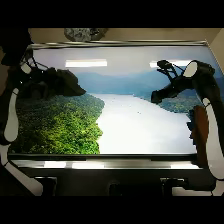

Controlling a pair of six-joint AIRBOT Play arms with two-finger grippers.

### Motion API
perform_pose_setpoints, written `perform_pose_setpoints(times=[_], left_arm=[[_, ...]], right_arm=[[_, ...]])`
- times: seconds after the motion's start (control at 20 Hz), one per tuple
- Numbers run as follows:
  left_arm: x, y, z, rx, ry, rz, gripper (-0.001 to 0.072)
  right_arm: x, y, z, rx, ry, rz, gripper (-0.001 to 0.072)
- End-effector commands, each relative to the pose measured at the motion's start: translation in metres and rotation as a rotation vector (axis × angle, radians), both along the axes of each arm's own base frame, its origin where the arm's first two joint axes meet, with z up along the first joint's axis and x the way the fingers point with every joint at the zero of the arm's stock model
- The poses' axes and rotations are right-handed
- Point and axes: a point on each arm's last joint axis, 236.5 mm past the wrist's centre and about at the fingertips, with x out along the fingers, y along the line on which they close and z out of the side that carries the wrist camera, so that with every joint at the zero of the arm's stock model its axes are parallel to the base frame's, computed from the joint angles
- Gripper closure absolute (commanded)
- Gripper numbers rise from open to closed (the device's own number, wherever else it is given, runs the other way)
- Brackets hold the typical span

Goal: Fold the shirts.

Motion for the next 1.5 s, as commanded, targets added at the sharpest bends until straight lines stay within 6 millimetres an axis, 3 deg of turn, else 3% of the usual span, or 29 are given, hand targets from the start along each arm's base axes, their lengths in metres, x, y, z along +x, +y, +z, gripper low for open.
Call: perform_pose_setpoints(times=[0.0,0.05,0.15,0.25,0.3,0.45,0.6,0.7,0.8,0.9,1.0,1.1,1.2,1.25,1.3,1.35,1.4,1.45], left_arm=[[-0.025,-0.047,0.163,0.061,-0.317,-0.137,0.0680],[-0.048,-0.066,0.211,0.078,-0.398,-0.178,0.0681],[-0.097,-0.103,0.286,0.069,-0.526,-0.247,0.0680],[-0.155,-0.149,0.349,0.008,-0.650,-0.344,0.0681],[-0.181,-0.166,0.371,-0.008,-0.698,-0.386,0.0680],[-0.243,-0.219,0.408,-0.124,-0.764,-0.504,0.0680],[-0.274,-0.266,0.406,-0.169,-0.751,-0.633,0.0680],[-0.279,-0.280,0.383,-0.138,-0.687,-0.676,0.0679],[-0.278,-0.281,0.332,-0.067,-0.529,-0.709,0.0680],[-0.285,-0.281,0.250,-0.015,-0.276,-0.756,0.0679],[-0.299,-0.279,0.150,0.024,-0.016,-0.784,0.0679],[-0.313,-0.273,0.058,0.046,0.167,-0.774,0.0679],[-0.328,-0.260,-0.032,0.027,0.317,-0.690,0.0679],[-0.338,-0.255,-0.060,-0.002,0.393,-0.648,0.0679],[-0.345,-0.253,-0.075,-0.031,0.459,-0.627,0.0678],[-0.347,-0.249,-0.078,-0.050,0.504,-0.612,0.0661],[-0.341,-0.242,-0.071,-0.049,0.518,-0.605,0.0474],[-0.331,-0.229,-0.054,-0.032,0.508,-0.614,0.0153]], right_arm=[[-0.008,0.000,0.006,-0.005,0.006,0.027,0.0038],[-0.011,0.000,0.016,-0.006,-0.007,0.029,0.0038],[-0.019,-0.001,0.043,-0.015,-0.063,0.031,0.0038],[-0.027,-0.009,0.079,-0.049,-0.154,0.024,0.0038],[-0.033,-0.015,0.097,-0.072,-0.201,0.018,0.0038],[-0.058,-0.034,0.156,-0.152,-0.354,-0.008,0.0037],[-0.089,-0.052,0.204,-0.227,-0.480,-0.045,0.0037],[-0.112,-0.061,0.222,-0.260,-0.517,-0.061,0.0037],[-0.133,-0.063,0.225,-0.268,-0.497,-0.063,0.0037],[-0.150,-0.061,0.212,-0.262,-0.410,-0.050,0.0038],[-0.156,-0.060,0.196,-0.254,-0.333,-0.046,0.0038],[-0.151,-0.053,0.169,-0.232,-0.254,-0.022,0.0038],[-0.146,-0.040,0.123,-0.180,-0.139,0.011,0.0038],[-0.143,-0.031,0.097,-0.143,-0.087,0.025,0.0038],[-0.140,-0.021,0.070,-0.100,-0.041,0.033,0.0038],[-0.138,-0.014,0.050,-0.070,-0.008,0.034,0.0037],[-0.134,-0.011,0.034,-0.055,0.018,0.036,0.0036],[-0.132,-0.011,0.025,-0.054,0.042,0.046,0.0035]])
